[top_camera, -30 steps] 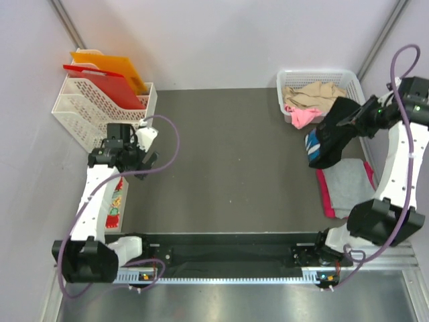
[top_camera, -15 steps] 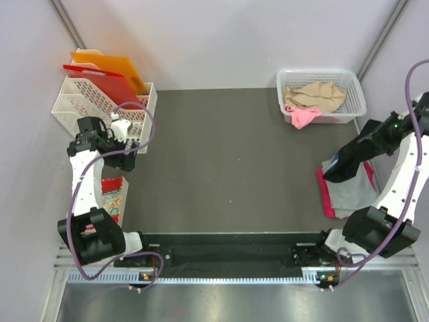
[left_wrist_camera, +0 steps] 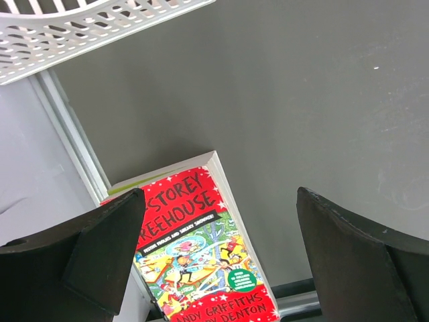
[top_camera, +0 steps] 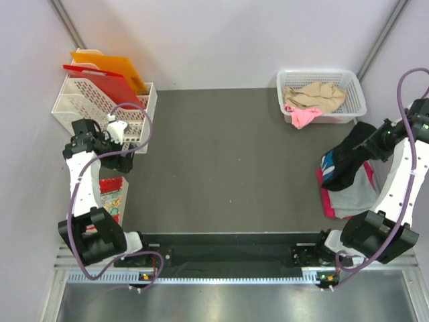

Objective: Fold and stack the t-shirts
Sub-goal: Put the neatly folded tshirt into the corner of the board with the right arm

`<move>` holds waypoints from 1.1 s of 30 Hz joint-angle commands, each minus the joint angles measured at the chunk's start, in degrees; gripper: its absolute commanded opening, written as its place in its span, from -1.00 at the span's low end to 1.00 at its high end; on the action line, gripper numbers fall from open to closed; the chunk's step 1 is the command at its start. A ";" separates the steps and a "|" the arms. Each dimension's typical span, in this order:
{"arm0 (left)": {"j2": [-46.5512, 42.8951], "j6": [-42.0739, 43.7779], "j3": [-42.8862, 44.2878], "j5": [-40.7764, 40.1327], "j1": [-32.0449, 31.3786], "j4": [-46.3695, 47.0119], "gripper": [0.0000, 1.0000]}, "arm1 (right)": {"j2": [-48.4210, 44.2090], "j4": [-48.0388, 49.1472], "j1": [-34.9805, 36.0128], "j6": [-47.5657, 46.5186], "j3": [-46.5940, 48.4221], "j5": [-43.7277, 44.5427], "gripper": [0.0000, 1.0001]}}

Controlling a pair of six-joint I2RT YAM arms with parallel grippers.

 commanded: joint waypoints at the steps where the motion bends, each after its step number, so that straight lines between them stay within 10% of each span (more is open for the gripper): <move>1: -2.05 1.26 -0.20 2.57 0.56 -0.68 0.98 | 0.04 1.33 0.53 -0.48 2.95 0.42 -1.00; 11: -3.28 1.61 -1.08 2.57 1.18 -1.47 0.98 | 4.26 3.71 6.42 4.00 4.08 3.38 -1.00; 18: -4.60 2.66 -3.01 2.30 1.88 -1.12 0.98 | 2.94 -1.74 3.96 5.15 2.16 25.95 -1.00; 29: -3.20 3.45 -1.70 1.86 2.94 -1.03 0.98 | 2.94 -2.80 -1.93 4.97 -15.51 31.96 -1.00; 31: -2.84 3.72 -1.08 1.69 3.20 -1.47 0.98 | 2.76 -2.62 -1.85 5.15 -17.00 32.57 -0.55; 32: -2.67 4.07 -0.73 1.69 3.29 -1.56 0.98 | 2.94 -3.32 -1.85 5.76 -16.84 33.71 0.18; 33: -2.58 4.16 -0.73 1.69 3.46 -1.65 0.98 | 3.11 -3.76 -1.85 6.02 -16.49 35.55 0.38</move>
